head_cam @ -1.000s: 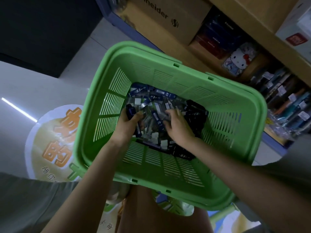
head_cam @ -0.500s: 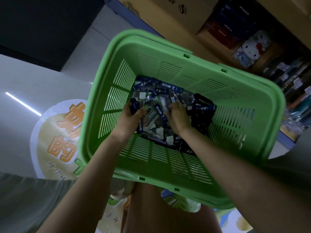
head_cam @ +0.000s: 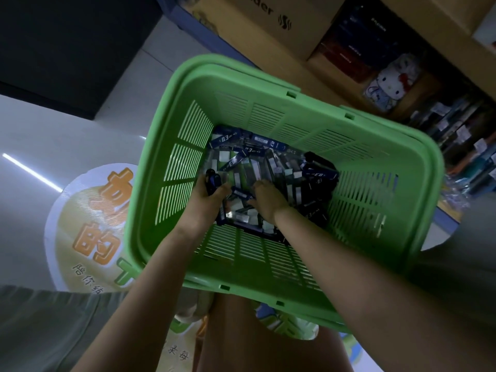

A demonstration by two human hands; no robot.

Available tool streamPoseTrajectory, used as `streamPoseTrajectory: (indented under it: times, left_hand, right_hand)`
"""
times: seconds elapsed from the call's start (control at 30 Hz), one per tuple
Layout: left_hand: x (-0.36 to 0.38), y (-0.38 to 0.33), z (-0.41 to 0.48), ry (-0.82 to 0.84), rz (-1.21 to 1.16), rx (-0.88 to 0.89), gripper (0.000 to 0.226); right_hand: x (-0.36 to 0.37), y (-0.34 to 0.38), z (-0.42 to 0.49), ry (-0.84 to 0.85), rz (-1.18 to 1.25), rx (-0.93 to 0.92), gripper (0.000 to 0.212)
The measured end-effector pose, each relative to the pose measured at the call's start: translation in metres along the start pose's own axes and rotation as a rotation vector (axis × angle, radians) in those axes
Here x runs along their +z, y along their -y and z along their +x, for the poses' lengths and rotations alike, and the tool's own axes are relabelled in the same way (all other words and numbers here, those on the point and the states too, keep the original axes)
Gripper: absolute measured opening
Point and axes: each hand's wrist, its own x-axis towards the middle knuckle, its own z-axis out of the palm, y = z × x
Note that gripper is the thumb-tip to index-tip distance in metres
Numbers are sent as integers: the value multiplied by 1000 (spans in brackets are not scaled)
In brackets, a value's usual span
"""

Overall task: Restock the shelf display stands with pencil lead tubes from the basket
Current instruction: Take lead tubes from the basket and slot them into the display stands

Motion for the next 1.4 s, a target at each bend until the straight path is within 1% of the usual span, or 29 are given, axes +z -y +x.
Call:
streamPoseTrajectory:
  times: [0.1,0.2,0.3,0.37,0.43,0.57,0.63,0.67,0.7,0.77,0.83,0.93,1.0,1.03,1.1,1.2,1.33,1.4]
  left_hand:
    - [-3,-3,-5,-20,-21,-12,18]
    - [-4,-5,-9,-71,59,11,12]
    - [-4,-7,-17,-118,106,62,11]
    - [-2,-10,-24,-145,89,96,13]
    - [0,-14,-32,-187,68,136,11]
    - [3,-25,-47,-244,-55,184,8]
    - [6,-31,-56,-249,-102,206,14]
    - [6,-34,-58,-254,-122,215,12]
    - [8,-37,-63,-258,-141,230,10]
    - [10,-43,-74,-264,-144,247,11]
    - [13,-50,-84,-271,-151,245,13]
    - [18,-63,-99,-268,-243,223,11]
    - [23,-72,-113,-249,-371,204,11]
    - [25,-76,-119,-222,-447,194,11]
    - [30,-82,-130,-155,-552,180,13]
    - [40,-89,-146,-66,-597,203,13]
    - [59,-96,-166,-59,-577,267,10]
    - [67,-100,-176,-41,-595,273,10]
  right_hand:
    - [5,-5,-1,-15,-22,14,32]
    - [-5,-1,-9,-50,85,20,30]
    - [-20,9,-23,-84,237,-43,29]
    - [-31,19,-33,-94,272,-98,29]
    - [-44,32,-48,-79,291,-127,23]
    - [-70,57,-79,15,428,-213,14]
    - [-82,66,-100,61,494,-293,12]
    - [-87,70,-106,80,522,-322,12]
    - [-91,71,-114,89,530,-341,18]
    - [-98,74,-129,74,497,-357,30]
    - [-105,73,-144,56,482,-371,34]
    - [-117,67,-168,44,568,-388,32]
    - [-125,63,-186,65,699,-386,23]
    - [-129,60,-195,57,724,-392,20]
    - [-138,56,-215,-1,714,-401,20]
    - [-146,51,-237,-134,685,-412,24]
    - [-151,46,-261,-264,692,-425,14]
    - [-152,44,-275,-327,674,-442,12]
